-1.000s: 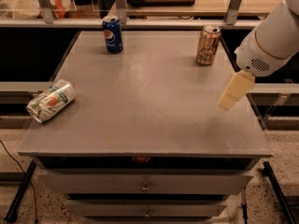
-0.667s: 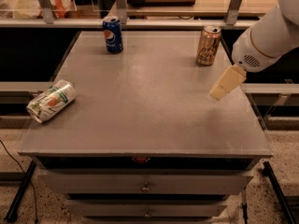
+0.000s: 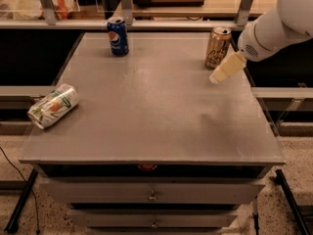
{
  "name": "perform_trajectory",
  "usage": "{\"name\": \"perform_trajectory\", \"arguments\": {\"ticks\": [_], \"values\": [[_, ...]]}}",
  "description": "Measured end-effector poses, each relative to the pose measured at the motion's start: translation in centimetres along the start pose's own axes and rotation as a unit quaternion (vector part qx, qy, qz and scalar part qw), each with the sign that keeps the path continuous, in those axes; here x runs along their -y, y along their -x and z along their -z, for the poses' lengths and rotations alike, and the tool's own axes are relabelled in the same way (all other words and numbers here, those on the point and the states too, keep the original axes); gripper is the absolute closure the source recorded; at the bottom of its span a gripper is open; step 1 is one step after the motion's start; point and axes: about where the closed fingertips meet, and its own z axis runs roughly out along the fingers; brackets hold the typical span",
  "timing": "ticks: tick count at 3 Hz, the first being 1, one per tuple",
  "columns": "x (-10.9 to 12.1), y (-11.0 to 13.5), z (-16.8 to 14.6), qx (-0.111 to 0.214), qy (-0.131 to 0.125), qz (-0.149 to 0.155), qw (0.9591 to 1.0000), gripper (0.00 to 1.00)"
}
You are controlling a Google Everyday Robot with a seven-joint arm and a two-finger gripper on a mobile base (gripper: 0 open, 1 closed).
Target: Move orange can near pepsi can
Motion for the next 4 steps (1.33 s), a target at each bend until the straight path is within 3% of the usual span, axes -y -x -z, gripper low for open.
{"name": "perform_trajectory", "arguments": {"ticks": [2, 4], "values": [[3.6, 1.0, -3.4, 0.031, -0.036, -0.059, 0.9972, 0.00], [5.2, 2.7, -5.8, 0.073, -0.037, -0.095, 0.9921, 0.00]]}}
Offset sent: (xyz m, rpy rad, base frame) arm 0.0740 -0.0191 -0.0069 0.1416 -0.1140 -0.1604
